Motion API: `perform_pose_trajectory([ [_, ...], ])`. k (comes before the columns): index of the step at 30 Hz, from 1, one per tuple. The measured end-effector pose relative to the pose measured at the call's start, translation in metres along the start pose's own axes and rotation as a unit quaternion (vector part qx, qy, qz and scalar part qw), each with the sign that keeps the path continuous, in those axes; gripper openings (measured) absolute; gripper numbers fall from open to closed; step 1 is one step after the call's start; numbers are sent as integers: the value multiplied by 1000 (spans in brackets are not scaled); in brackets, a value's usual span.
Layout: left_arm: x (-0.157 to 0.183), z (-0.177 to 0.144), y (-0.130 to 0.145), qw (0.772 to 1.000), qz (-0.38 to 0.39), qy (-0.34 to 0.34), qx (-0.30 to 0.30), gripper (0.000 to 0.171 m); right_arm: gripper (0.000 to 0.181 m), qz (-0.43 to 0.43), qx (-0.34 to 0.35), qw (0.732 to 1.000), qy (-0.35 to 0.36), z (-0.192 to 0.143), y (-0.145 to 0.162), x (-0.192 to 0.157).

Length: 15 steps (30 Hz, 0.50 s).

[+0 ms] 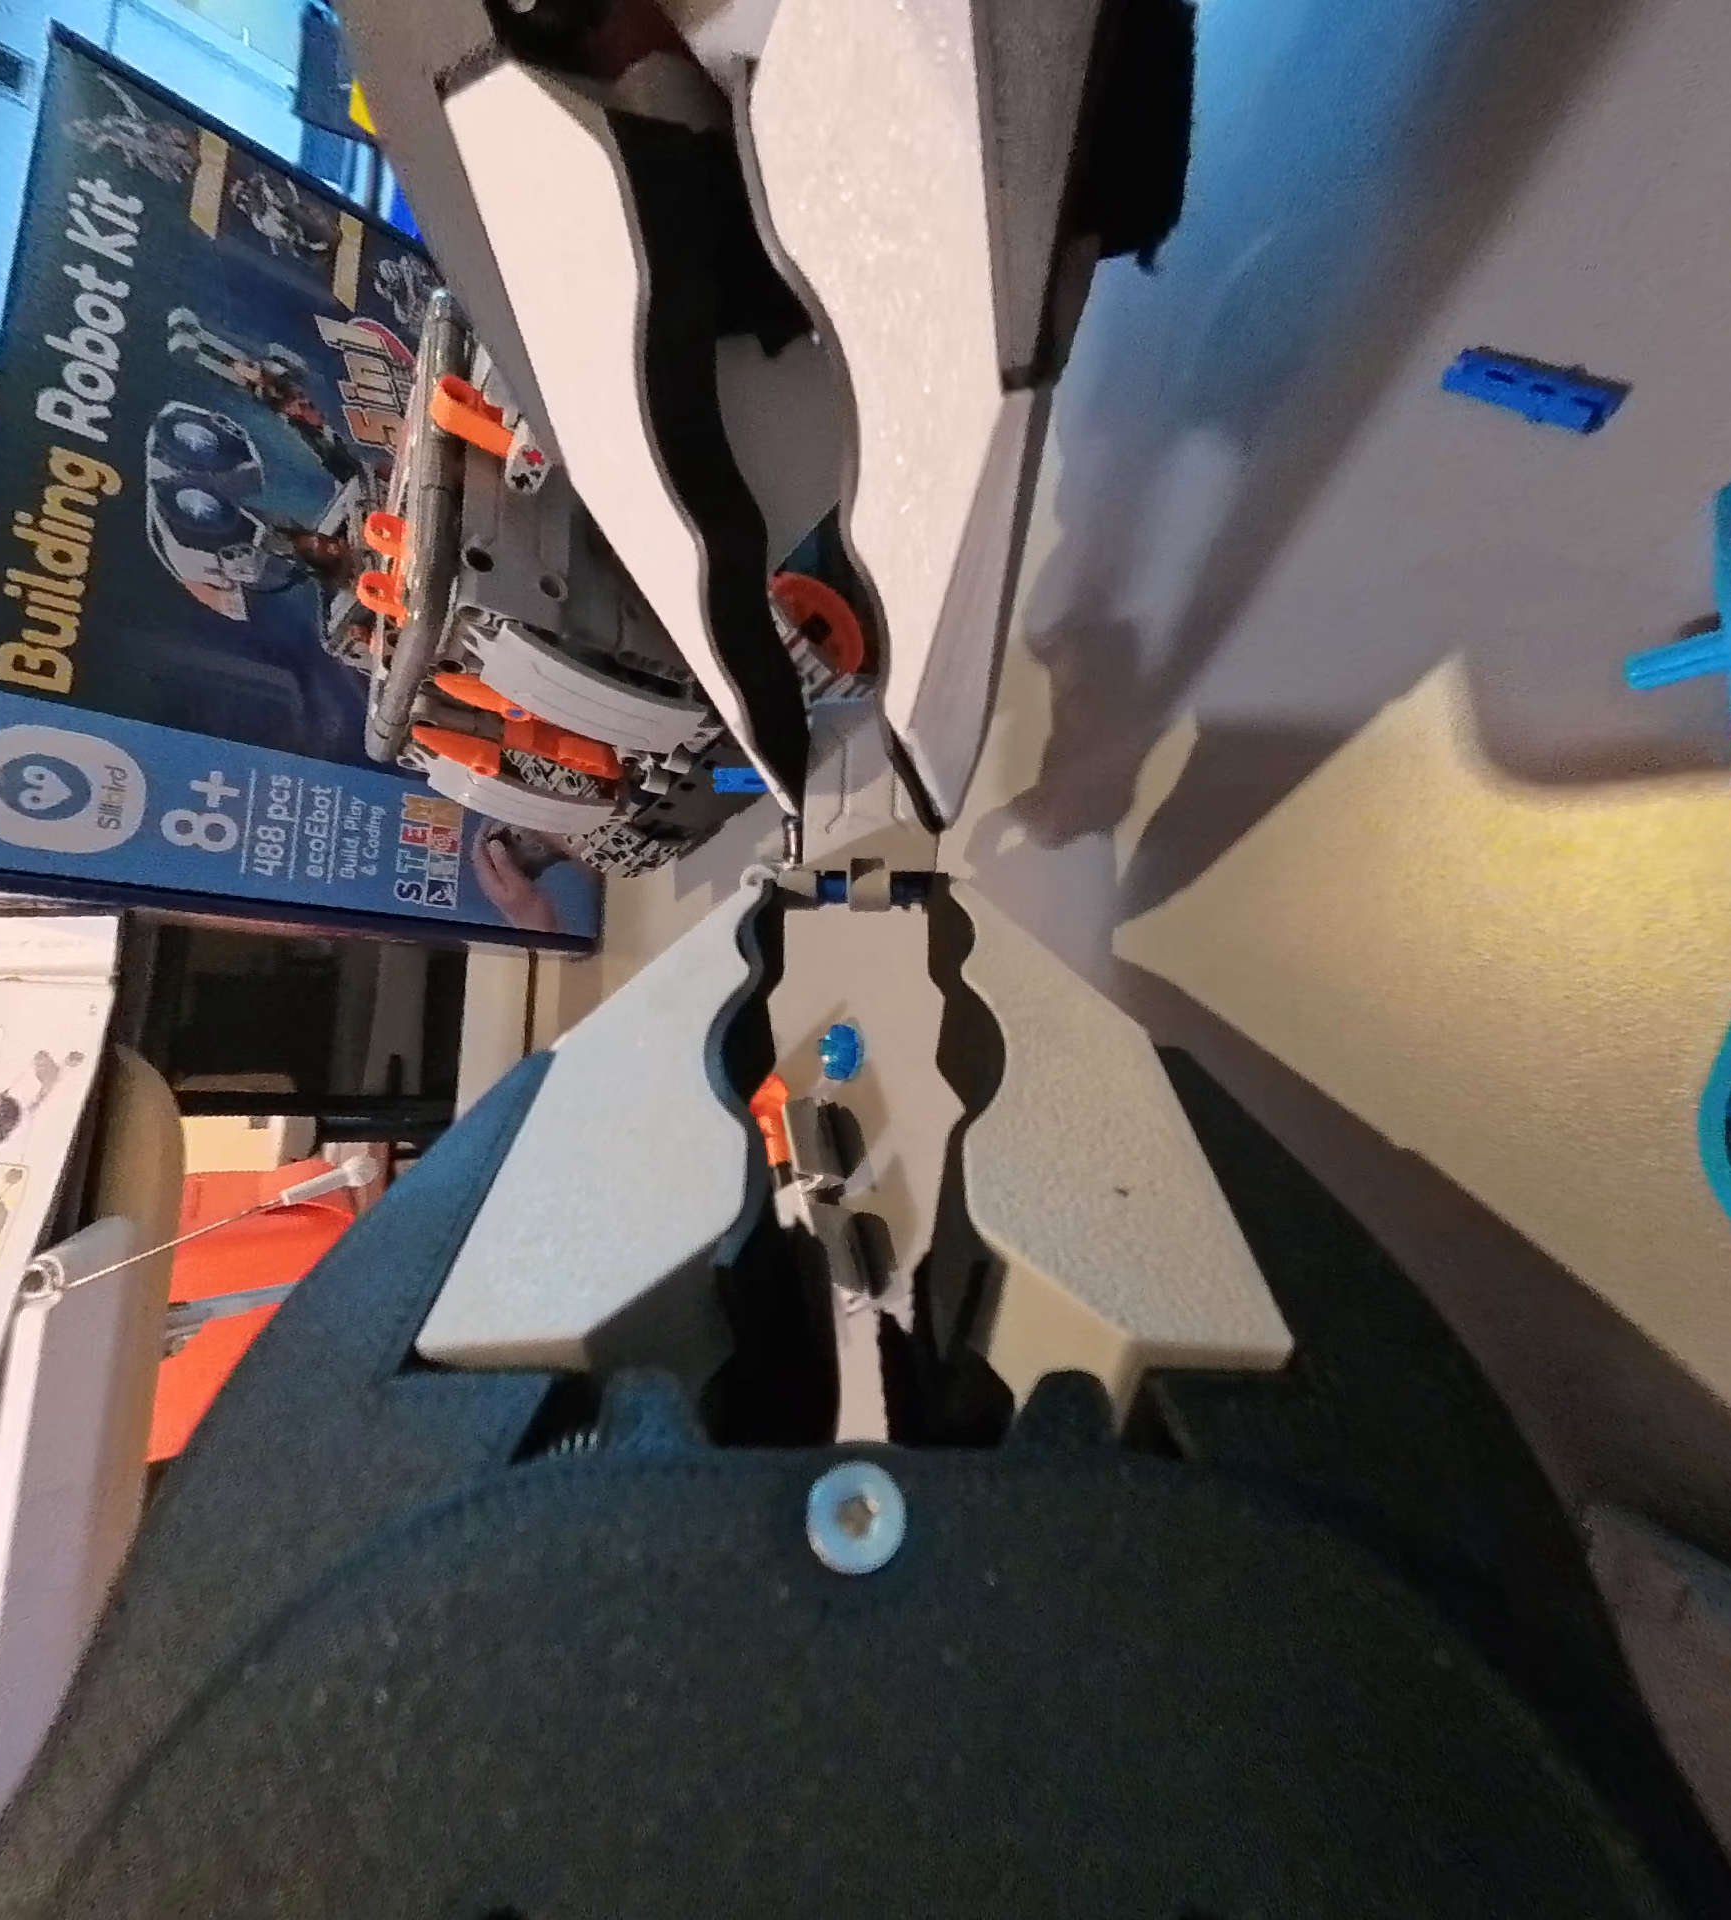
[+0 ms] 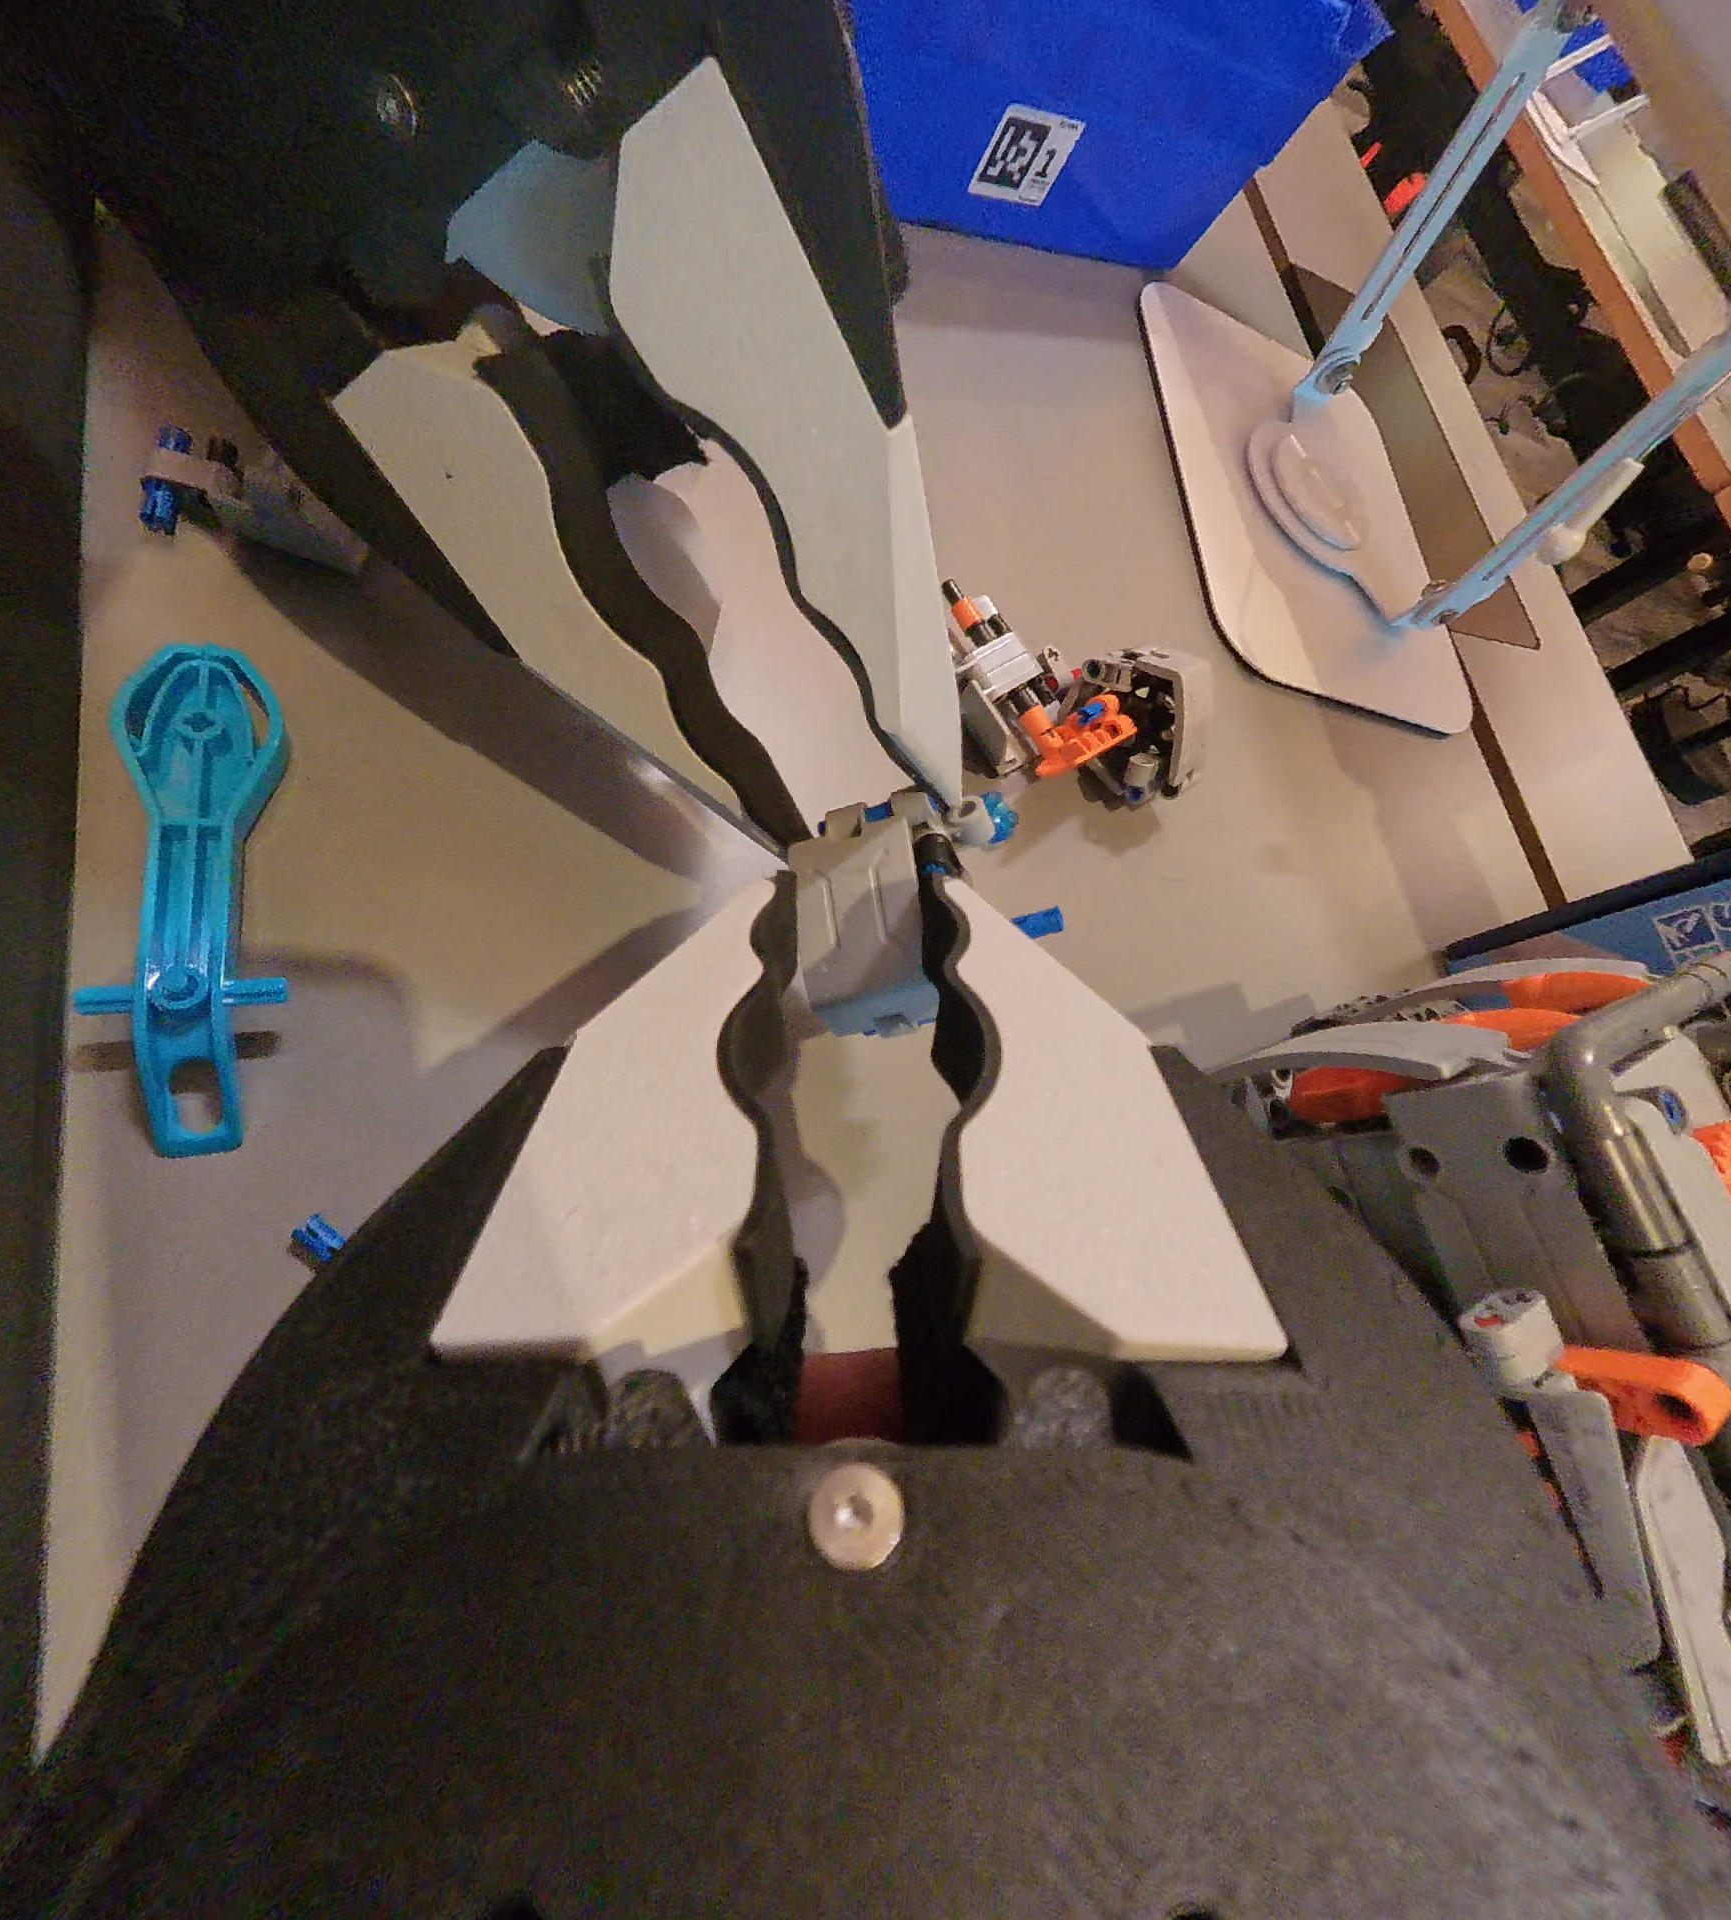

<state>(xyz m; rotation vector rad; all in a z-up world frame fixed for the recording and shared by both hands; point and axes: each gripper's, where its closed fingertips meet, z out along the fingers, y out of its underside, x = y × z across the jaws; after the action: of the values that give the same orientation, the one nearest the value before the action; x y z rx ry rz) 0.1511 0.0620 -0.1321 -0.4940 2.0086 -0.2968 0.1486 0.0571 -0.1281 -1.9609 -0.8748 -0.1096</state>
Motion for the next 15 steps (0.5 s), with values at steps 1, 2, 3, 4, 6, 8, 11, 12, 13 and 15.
perform_pose_trajectory([
  [1,0,0,0,1000,-10,4,3,24,21,6,0,1000,-1,1,0,1],
  [2,-1,0,1,1000,-13,4,6,24,21,16,4,1000,-6,1,0,1],
  [3,-2,1,1,1000,-17,4,7,24,21,26,8,1000,-13,1,0,2],
  [4,-4,0,1,1000,-28,8,12,25,22,40,17,999,-22,0,-1,3],
  [6,-8,-4,-3,994,-85,45,43,26,22,79,54,994,-52,-4,-8,3],
  [8,-16,-12,-11,982,-146,68,97,27,22,120,103,984,-81,-13,-18,6],
  [11,-28,-11,-9,965,-214,81,129,55,22,168,160,966,-117,-24,-30,8],
  [12,-28,-11,-10,958,-230,95,139,57,22,182,175,960,-123,-28,-32,11],
  [13,-27,-12,-12,952,-244,108,152,58,22,195,191,953,-133,-32,-34,13],
  [15,-23,-14,-21,940,-262,133,176,63,22,214,219,940,-153,-38,-40,14],
])
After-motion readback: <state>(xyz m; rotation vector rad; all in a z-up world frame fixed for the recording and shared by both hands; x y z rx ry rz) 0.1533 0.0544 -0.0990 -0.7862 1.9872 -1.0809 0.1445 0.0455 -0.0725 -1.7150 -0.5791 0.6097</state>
